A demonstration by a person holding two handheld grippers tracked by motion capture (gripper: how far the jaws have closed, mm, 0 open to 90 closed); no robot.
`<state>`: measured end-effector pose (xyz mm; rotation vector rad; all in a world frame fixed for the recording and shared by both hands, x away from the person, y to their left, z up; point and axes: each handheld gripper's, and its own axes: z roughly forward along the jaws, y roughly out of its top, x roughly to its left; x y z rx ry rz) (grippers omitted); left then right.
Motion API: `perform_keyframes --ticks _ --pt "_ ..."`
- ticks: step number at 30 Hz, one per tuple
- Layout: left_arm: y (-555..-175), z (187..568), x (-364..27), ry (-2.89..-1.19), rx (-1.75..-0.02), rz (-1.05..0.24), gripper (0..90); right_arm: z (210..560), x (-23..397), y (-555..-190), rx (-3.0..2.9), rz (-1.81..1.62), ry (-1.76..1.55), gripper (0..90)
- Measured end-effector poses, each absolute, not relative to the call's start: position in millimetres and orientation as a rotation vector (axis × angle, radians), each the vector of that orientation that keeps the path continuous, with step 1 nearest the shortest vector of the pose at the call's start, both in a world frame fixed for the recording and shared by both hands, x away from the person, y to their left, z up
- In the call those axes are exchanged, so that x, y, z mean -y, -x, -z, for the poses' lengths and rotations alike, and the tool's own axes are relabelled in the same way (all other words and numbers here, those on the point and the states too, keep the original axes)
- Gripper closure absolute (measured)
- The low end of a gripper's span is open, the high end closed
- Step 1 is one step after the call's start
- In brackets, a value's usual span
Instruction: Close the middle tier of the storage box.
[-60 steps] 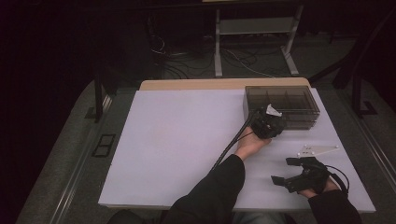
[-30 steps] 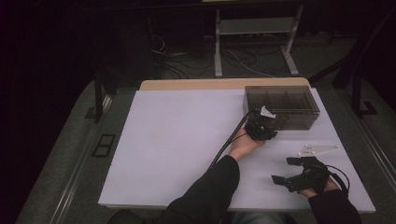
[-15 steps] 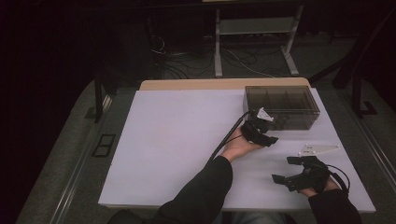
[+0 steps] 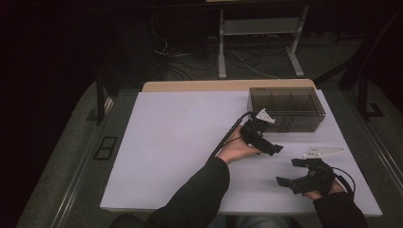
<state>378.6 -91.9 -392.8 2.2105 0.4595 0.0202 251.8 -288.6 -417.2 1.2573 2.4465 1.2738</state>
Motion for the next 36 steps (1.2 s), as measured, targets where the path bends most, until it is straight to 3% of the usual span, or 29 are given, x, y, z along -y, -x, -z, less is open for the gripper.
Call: perform_keyframes --ticks 2,36 --pt "-377.6 390.8 89.9 -2.216 -0.467 -0.028 0.0 417.2 288.5 -251.9 -2.446 -1.274 -1.256 0.0" --pt "-358.2 362.9 -0.4 -2.103 -0.537 -0.104 0.0 414.8 285.5 -251.8 -2.438 -1.279 -1.248 0.0"
